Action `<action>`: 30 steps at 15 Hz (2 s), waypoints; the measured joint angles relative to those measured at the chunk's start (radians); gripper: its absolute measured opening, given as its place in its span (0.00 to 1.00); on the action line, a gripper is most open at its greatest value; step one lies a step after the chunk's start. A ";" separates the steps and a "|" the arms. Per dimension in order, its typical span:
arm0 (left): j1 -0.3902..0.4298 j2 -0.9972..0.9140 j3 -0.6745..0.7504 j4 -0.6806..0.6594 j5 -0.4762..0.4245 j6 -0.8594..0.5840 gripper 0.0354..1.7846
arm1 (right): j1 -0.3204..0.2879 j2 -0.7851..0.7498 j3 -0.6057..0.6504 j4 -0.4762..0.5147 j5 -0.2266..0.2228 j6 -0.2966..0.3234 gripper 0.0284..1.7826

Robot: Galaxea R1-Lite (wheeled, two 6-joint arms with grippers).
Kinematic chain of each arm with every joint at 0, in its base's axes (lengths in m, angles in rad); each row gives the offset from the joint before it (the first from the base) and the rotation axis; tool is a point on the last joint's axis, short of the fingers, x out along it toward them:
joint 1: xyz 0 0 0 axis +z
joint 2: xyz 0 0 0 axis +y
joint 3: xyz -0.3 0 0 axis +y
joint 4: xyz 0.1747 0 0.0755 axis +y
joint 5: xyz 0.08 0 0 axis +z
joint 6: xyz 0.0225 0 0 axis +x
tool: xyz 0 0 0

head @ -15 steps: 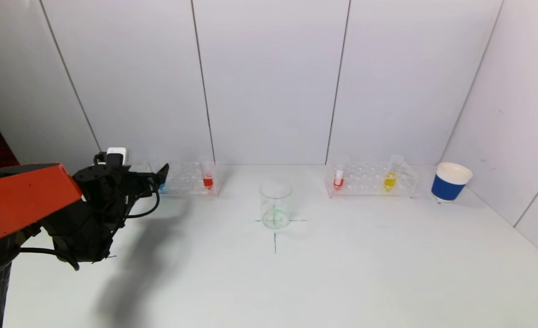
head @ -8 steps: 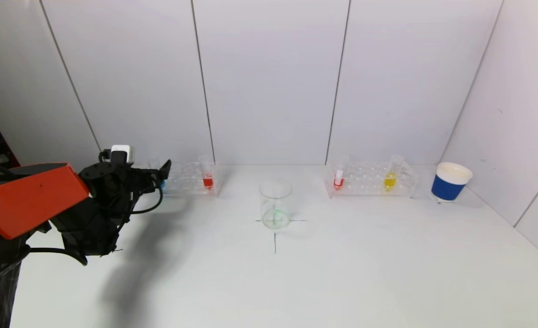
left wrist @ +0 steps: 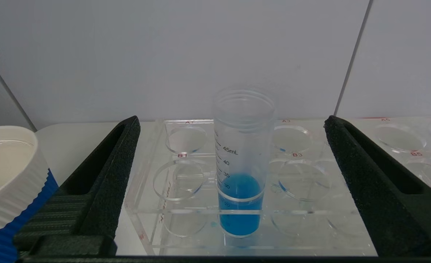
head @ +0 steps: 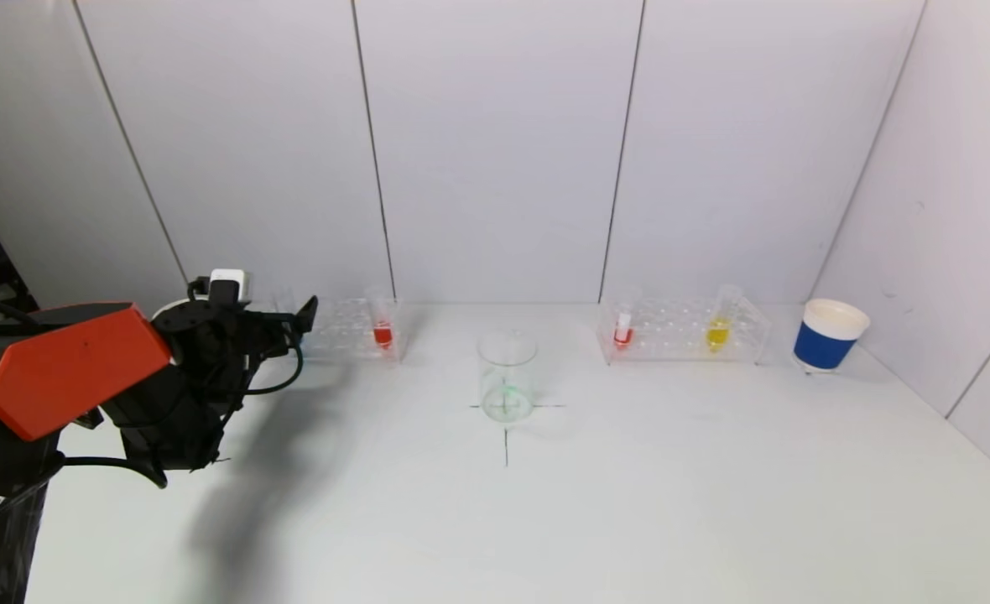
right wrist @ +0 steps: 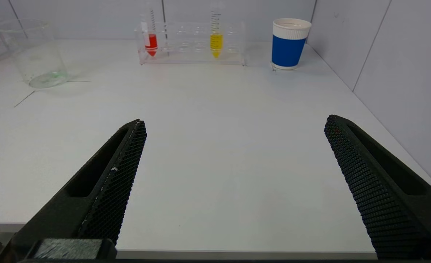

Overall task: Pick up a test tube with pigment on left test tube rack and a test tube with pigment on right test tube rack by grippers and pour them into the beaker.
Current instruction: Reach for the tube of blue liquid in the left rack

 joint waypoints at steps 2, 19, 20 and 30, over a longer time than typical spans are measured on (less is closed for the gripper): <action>-0.001 0.002 0.000 0.000 0.000 0.001 0.99 | 0.000 0.000 0.000 0.000 0.000 0.000 0.99; -0.001 0.008 -0.008 0.000 -0.001 0.011 0.99 | 0.000 0.000 0.000 0.000 0.000 0.000 0.99; -0.002 0.008 -0.008 0.000 -0.001 0.011 0.97 | 0.000 0.000 0.000 0.000 0.000 0.000 0.99; -0.005 0.008 -0.014 0.004 -0.001 0.013 0.23 | 0.000 0.000 0.000 0.000 0.000 0.000 0.99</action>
